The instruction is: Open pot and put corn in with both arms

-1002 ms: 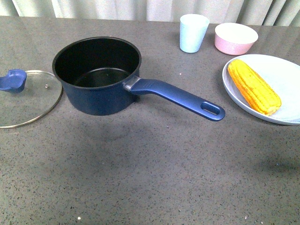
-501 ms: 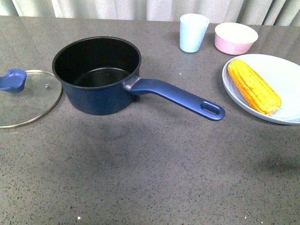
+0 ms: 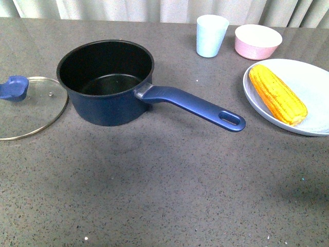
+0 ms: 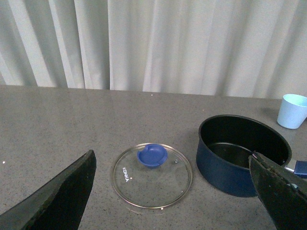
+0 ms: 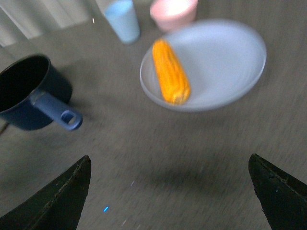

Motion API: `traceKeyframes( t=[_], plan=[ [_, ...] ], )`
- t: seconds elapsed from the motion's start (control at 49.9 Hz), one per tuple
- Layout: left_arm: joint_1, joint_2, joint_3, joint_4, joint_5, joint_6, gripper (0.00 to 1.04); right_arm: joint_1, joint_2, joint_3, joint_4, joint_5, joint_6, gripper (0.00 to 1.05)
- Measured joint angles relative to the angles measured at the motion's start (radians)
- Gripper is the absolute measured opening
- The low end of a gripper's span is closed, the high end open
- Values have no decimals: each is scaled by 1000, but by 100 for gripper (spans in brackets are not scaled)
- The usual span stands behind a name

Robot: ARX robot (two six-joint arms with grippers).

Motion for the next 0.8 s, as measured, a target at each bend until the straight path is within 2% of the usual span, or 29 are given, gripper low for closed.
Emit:
traceKeyframes(
  t=[0.14,0.341,0.461,0.581,0.802],
  plan=[
    [0,0,0,0,-1,0,96,-84,238,92,134,-71,43,96],
    [0,0,0,0,-1,0,96,-54,612,232,374,-68,-37,96],
    [0,0,0,0,-1,0,96,-21,947,377,502,58,-142,96],
    [0,0,0,0,-1,0,96,9,1162,508,526,113,-214,96],
    [0,0,0,0,0,0,96,92,1484,738,468,111,-270,96]
  ],
)
